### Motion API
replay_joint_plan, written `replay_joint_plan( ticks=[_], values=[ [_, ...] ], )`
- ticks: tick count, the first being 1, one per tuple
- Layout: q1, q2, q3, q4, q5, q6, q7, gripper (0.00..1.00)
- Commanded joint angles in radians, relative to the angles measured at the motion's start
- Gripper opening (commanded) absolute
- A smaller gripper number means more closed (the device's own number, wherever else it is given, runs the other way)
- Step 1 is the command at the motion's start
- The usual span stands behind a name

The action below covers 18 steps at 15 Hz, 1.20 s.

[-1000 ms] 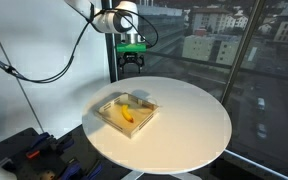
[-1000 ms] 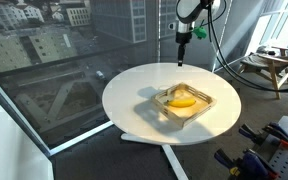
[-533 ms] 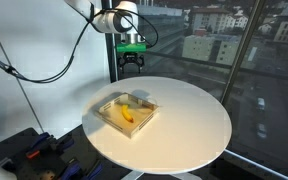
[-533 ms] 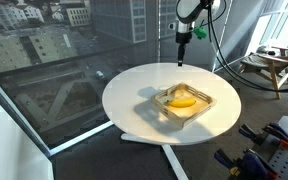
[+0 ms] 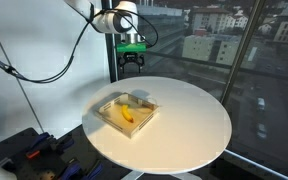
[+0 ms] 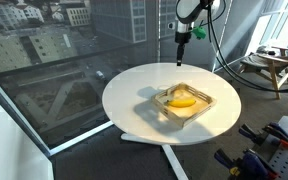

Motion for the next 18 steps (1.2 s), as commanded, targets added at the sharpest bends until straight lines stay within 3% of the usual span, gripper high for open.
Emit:
replay_joint_plan(
  ticks=[1, 18],
  values=[
    [-0.017, -0.003, 0.019, 0.003, 0.015, 0.053, -0.020, 1.00],
    [-0.071, 0.004, 0.050, -0.057, 0.127, 0.134, -0.154, 1.00]
  ],
)
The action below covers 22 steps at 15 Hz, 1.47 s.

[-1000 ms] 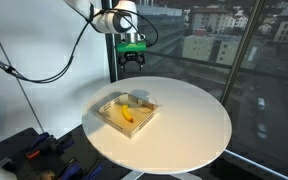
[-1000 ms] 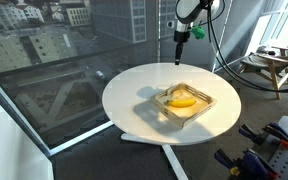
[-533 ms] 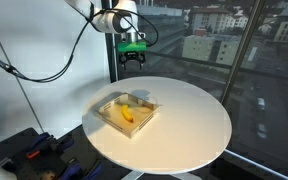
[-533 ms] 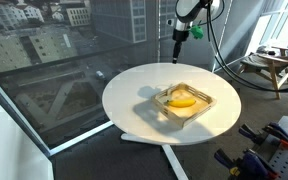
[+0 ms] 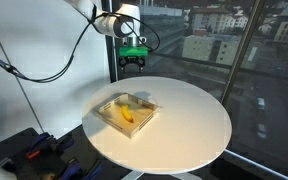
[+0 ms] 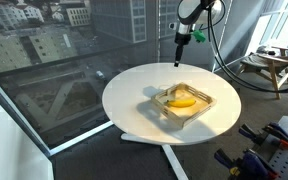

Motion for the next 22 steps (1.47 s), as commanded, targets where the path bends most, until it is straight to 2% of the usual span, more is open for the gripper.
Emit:
replay_joint_plan(
  ticks=[1, 9, 22],
  values=[
    [-0.020, 0.000, 0.011, -0.027, 0.019, 0.028, -0.053, 1.00],
    [-0.012, 0.007, 0.008, -0.089, -0.002, 0.098, -0.058, 1.00],
    [-0.014, 0.058, 0.006, -0.117, -0.024, 0.161, -0.070, 1.00]
  ],
)
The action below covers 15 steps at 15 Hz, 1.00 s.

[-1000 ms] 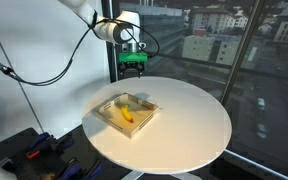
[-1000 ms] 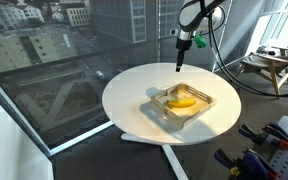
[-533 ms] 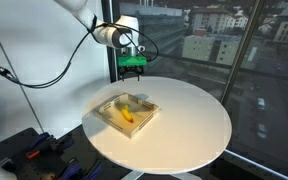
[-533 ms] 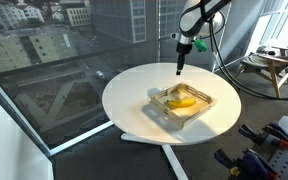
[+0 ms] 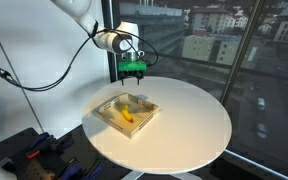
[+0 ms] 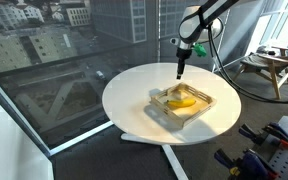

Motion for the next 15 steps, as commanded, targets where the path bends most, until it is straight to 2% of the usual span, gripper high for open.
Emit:
replay_joint_plan(
  ticks=[1, 15],
  values=[
    [-0.010, 0.009, 0.006, -0.013, -0.018, 0.029, -0.020, 1.00],
    [-0.008, 0.058, 0.004, -0.049, -0.062, 0.088, -0.016, 1.00]
  ],
)
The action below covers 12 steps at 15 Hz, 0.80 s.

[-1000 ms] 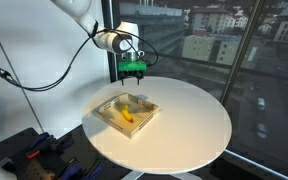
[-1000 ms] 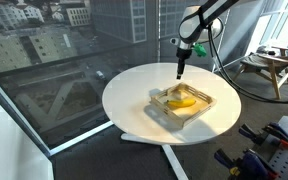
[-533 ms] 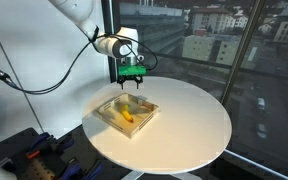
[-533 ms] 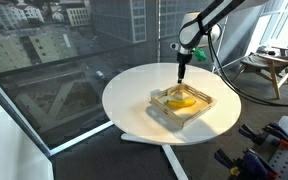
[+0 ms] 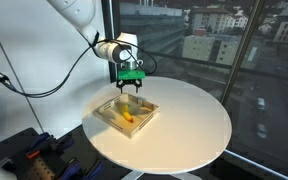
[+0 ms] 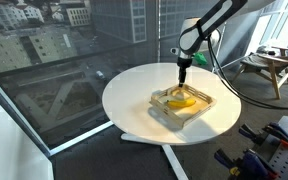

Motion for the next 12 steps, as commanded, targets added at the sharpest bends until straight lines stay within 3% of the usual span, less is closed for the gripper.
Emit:
replay_joint_plan(
  ticks=[1, 12],
  values=[
    [-0.009, 0.006, 0.004, -0.016, -0.031, 0.050, -0.013, 1.00],
    [-0.009, 0.024, 0.010, -0.006, -0.035, 0.048, 0.007, 1.00]
  ],
)
